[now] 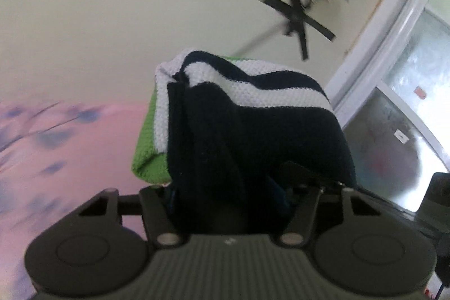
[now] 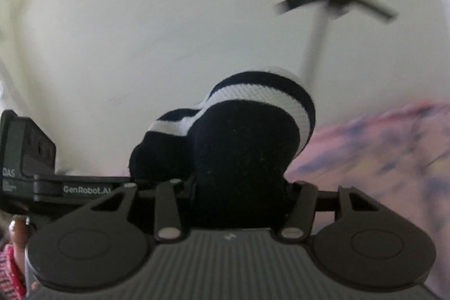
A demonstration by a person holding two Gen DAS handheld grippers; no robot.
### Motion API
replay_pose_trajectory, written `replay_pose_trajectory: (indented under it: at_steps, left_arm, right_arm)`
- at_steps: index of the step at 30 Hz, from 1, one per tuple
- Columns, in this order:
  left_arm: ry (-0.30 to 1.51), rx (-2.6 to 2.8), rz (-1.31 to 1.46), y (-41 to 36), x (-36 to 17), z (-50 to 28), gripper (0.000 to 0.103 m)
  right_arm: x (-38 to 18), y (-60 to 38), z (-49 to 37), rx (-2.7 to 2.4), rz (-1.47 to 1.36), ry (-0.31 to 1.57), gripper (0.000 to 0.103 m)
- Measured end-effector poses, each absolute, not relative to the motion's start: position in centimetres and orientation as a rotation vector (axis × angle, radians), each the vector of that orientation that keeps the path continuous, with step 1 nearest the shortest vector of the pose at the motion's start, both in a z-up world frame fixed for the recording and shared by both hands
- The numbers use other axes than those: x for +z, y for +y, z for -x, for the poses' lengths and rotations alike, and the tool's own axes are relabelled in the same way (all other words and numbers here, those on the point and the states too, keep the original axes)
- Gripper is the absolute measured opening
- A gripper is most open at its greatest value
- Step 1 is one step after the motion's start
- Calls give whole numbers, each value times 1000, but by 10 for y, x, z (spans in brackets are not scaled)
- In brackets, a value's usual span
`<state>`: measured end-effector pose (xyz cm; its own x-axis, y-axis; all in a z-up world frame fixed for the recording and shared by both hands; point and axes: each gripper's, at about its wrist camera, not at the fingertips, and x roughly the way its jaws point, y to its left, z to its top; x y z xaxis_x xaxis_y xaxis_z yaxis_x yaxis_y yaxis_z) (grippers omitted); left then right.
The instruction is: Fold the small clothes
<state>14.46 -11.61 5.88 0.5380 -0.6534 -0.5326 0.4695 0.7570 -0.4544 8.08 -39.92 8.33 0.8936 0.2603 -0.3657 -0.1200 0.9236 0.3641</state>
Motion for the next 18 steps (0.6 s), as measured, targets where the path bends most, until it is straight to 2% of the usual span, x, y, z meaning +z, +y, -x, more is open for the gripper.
replay_pose_trajectory:
  at_steps: [5, 7, 8, 9, 10, 13, 18]
  left_arm:
    - [814, -687, 235, -204, 25, -209, 55]
    - [843, -646, 222, -224, 5, -225, 57]
    - [851, -630, 212, -230, -4, -229, 67]
    - [837, -622, 218, -231, -8, -229, 73]
    - [814, -603, 223, -228, -9, -225, 74]
    - [816, -559, 237, -212, -3, -212, 67]
    - [778, -487, 170, -168, 9, -157, 67]
  right_arm:
    - [46, -459, -112, -5, -337, 435, 57]
    - [21, -466, -120, -112, -330, 501, 73]
    - [16, -469, -126, -129, -334, 555, 75]
    - [19, -468, -125, -110, -323, 536, 78]
    - [21, -469, -124, -99, -316, 517, 83]
    - [20, -473, -120, -105, -339, 498, 85]
    - [27, -478, -103, -211, -391, 417, 88]
